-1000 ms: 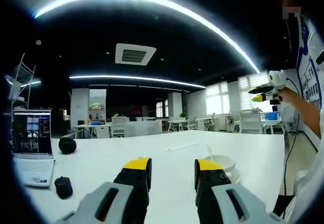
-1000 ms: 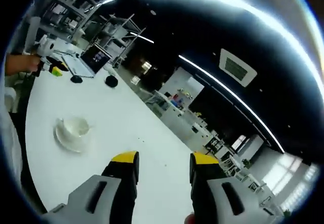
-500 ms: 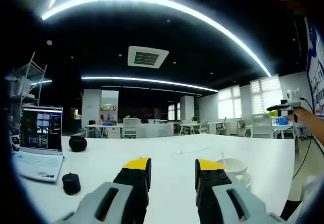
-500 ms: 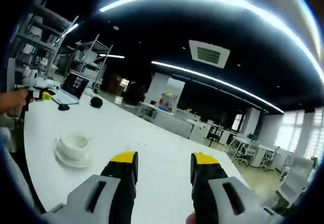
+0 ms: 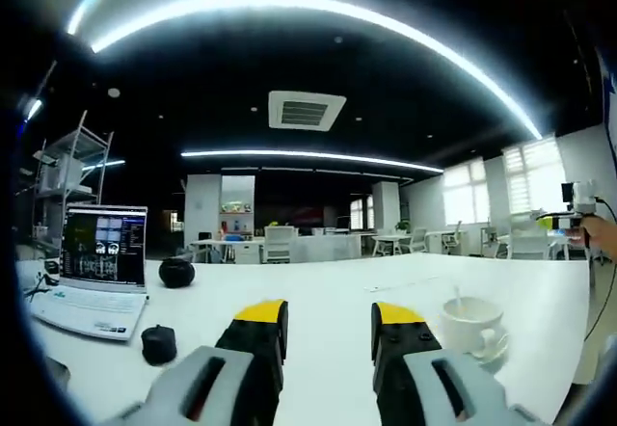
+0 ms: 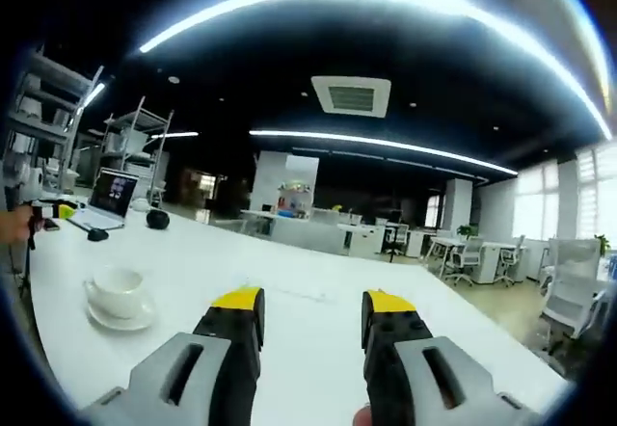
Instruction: Tidy tabletop coffee trays, cups and spoons，present forward
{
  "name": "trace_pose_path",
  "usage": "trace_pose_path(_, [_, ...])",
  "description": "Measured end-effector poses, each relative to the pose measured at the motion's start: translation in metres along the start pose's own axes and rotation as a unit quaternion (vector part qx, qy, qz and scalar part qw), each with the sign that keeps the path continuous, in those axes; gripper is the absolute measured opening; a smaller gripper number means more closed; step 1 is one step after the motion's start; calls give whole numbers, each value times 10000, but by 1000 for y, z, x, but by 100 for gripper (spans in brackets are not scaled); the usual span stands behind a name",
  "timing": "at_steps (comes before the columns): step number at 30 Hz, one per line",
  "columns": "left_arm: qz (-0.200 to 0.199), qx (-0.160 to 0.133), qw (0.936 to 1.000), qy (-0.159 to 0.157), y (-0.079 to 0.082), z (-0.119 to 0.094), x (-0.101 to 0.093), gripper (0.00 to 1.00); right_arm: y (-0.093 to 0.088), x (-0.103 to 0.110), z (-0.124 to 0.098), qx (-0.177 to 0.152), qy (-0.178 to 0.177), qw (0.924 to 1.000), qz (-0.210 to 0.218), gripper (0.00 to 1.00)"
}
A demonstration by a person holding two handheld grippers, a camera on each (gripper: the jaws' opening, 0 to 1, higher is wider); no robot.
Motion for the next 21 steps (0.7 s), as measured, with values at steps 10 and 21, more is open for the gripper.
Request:
trace_pose_path(10, [19,-32,9999,96,-1,7,3,36,-26,19,12,236,-29,9997,88,40])
trace_pose_path(21, [5,-161,9998,118,5,10,3,36,-26,13,10,264,-134,9996,37,40])
Point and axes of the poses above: the point that each gripper's makers call its tool centre point, and the gripper's own axes: z roughly forward along the fingers, x roughly to its left, y roughly out of its top, the point moved 2 cm from there along -z, roughly backward along the fingers, and after that the axes turned 10 degrees about -z, right-handed, at the moved point
